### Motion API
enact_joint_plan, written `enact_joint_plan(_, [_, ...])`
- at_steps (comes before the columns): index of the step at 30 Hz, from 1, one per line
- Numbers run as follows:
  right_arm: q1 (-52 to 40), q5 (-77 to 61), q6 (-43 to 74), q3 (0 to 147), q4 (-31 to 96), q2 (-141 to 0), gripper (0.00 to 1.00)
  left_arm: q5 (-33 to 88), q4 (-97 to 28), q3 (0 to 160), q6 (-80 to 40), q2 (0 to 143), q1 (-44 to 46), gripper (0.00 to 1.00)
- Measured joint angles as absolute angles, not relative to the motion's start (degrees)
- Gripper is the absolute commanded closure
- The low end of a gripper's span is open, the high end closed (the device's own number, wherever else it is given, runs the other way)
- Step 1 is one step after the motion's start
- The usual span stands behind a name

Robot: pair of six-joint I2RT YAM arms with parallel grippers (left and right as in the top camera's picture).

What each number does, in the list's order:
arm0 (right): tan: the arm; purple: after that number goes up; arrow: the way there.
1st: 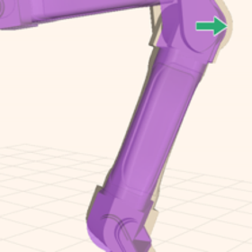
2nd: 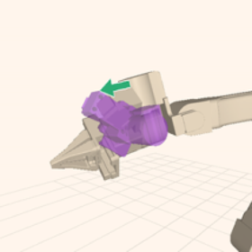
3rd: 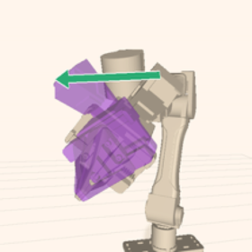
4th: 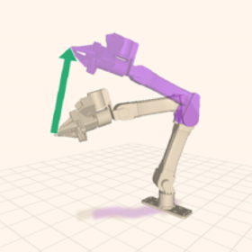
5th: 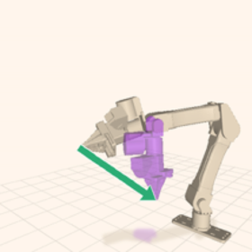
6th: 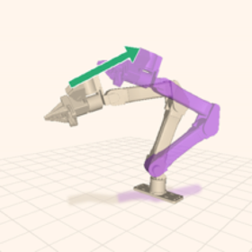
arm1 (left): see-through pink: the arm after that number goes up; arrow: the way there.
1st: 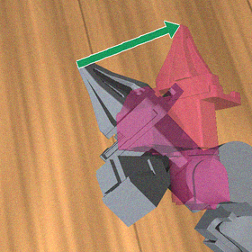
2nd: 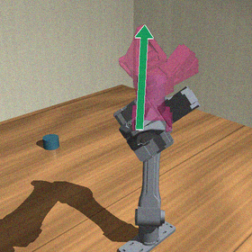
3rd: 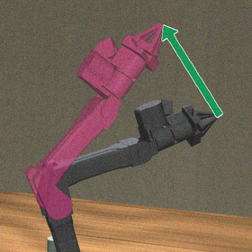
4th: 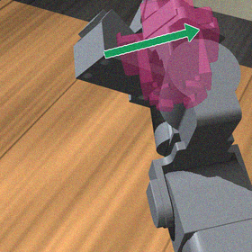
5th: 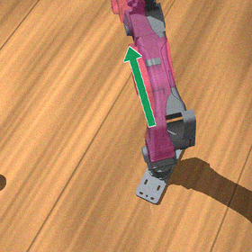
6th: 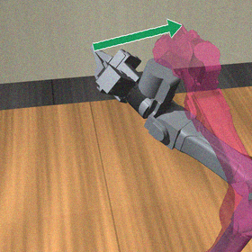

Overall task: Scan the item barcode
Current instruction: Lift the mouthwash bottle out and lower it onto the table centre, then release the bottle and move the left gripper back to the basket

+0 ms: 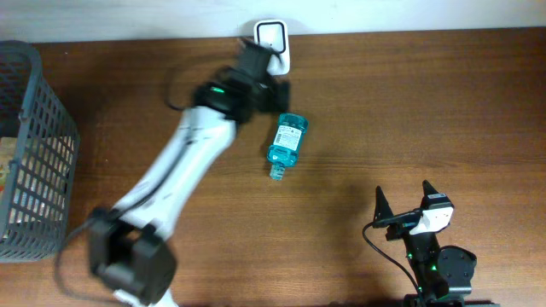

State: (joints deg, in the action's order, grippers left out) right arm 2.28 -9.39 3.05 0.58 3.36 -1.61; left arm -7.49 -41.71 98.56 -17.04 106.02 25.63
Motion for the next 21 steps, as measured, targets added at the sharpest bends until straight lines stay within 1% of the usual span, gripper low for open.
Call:
enact_joint_plan(4, [2.3, -9.4, 3.1, 0.6, 3.4, -1.6, 0.02, -13.9, -45.3, 104.5, -15.6, 97.6, 18.3, 0.01])
enact_joint_plan(7, [2.3, -9.4, 3.0, 0.6, 3.4, -1.6, 0.02, -17.6, -46.2, 105.3, -15.2, 92.8, 10.5, 0.01])
enact_joint_plan(9, [2.3, -9.4, 3.1, 0.6, 3.4, -1.6, 0.02, -19.2, -46.6, 105.3, -14.9, 90.8, 3.7, 0.01])
enact_joint_plan(11, [2.3, -9.4, 3.1, 0.6, 3.4, -1.6, 0.01, -20.2, -46.6, 105.3, -14.9, 90.1, -3.7, 0.01])
enact_joint_plan(12, [2.3, -9.4, 3.0, 0.6, 3.4, -1.6, 0.02, -20.9, -47.0, 105.3, -14.7, 90.0, -9.3, 0.01])
enact_joint_plan(13, [2.3, -9.4, 3.1, 0.6, 3.4, -1.6, 0.02, -20.9, -47.5, 105.3, -14.7, 90.0, -12.3, 0.01])
enact_joint_plan(18, [2.3, -9.4, 3.0, 0.6, 3.4, -1.6, 0.02, -21.8, -50.0, 105.3, -14.5, 90.0, -24.6, 0.01])
enact_joint_plan(21, [2.3, -9.4, 3.1, 0.6, 3.4, -1.6, 0.02, -21.6, -50.2, 105.3, -14.5, 90.2, -28.7, 0.02])
